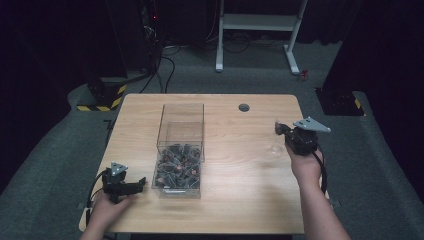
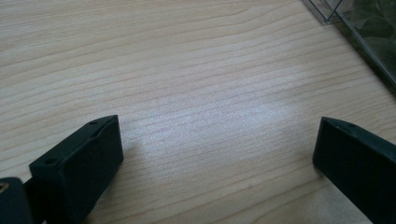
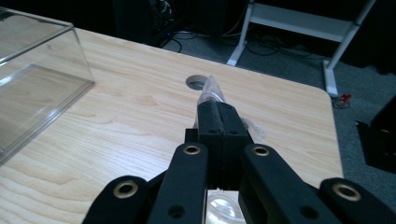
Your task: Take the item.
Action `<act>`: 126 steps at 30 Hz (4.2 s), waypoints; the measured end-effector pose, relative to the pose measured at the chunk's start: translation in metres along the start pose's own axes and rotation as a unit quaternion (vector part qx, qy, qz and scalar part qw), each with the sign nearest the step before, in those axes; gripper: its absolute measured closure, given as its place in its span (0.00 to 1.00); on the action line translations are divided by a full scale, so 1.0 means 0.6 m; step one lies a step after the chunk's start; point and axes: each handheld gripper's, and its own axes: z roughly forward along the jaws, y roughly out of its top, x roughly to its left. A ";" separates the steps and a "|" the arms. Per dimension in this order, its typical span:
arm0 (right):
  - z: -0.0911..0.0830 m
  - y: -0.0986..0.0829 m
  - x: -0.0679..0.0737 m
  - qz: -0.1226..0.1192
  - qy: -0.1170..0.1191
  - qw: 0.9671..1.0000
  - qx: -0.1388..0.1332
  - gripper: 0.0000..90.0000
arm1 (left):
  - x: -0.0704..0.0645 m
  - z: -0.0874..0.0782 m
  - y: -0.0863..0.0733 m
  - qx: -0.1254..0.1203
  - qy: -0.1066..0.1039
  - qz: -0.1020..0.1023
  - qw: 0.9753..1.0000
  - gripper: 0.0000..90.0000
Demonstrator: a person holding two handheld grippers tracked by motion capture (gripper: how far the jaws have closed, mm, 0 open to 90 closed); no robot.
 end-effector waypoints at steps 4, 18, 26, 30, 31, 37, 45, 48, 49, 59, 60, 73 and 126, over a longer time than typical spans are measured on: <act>-0.002 -0.003 -0.010 0.002 -0.008 1.000 0.003 1.00 | 0.000 0.000 0.000 -0.001 0.000 -0.001 1.000 0.02; 0.016 -0.014 -0.016 -0.007 -0.018 0.999 0.033 1.00 | 0.000 0.000 0.000 0.000 0.000 -0.001 1.000 0.02; 0.032 -0.030 -0.024 -0.001 -0.022 0.998 0.064 1.00 | 0.000 0.000 0.000 0.000 0.000 -0.001 1.000 0.02; 0.040 -0.036 -0.026 0.000 -0.023 0.997 0.078 1.00 | 0.000 0.000 0.000 -0.001 0.000 -0.001 1.000 0.02; 0.042 -0.038 -0.026 0.003 -0.021 0.996 0.082 1.00 | 0.000 0.000 0.000 0.000 0.000 0.000 1.000 0.02; 0.054 -0.045 -0.027 0.007 -0.021 0.995 0.100 1.00 | 0.000 0.000 0.000 0.000 0.000 0.000 1.000 0.02; 0.065 -0.049 -0.027 0.009 -0.022 0.993 0.115 1.00 | 0.000 0.000 0.000 0.001 0.000 0.001 1.000 0.02; 0.063 -0.048 -0.027 0.010 -0.023 0.994 0.111 0.92 | 0.000 0.000 0.000 0.002 -0.001 0.001 1.000 0.02; 0.061 -0.046 -0.028 0.016 -0.020 0.994 0.105 0.89 | 0.000 0.000 0.000 0.001 0.000 0.001 1.000 0.02; 0.048 -0.038 -0.031 0.034 -0.012 0.997 0.068 0.53 | 0.000 0.000 0.000 0.000 0.000 -0.001 1.000 0.02; 0.048 -0.038 -0.031 0.035 -0.010 0.997 0.068 0.50 | 0.000 0.000 0.000 0.000 0.000 -0.001 1.000 0.02; 0.035 -0.037 -0.008 0.035 -0.008 0.997 0.072 0.10 | 0.000 0.000 0.000 -0.001 0.000 -0.001 1.000 0.02; -0.008 -0.245 0.099 0.032 -0.003 0.988 0.152 0.11 | 0.000 0.000 0.000 -0.001 0.001 0.000 1.000 0.02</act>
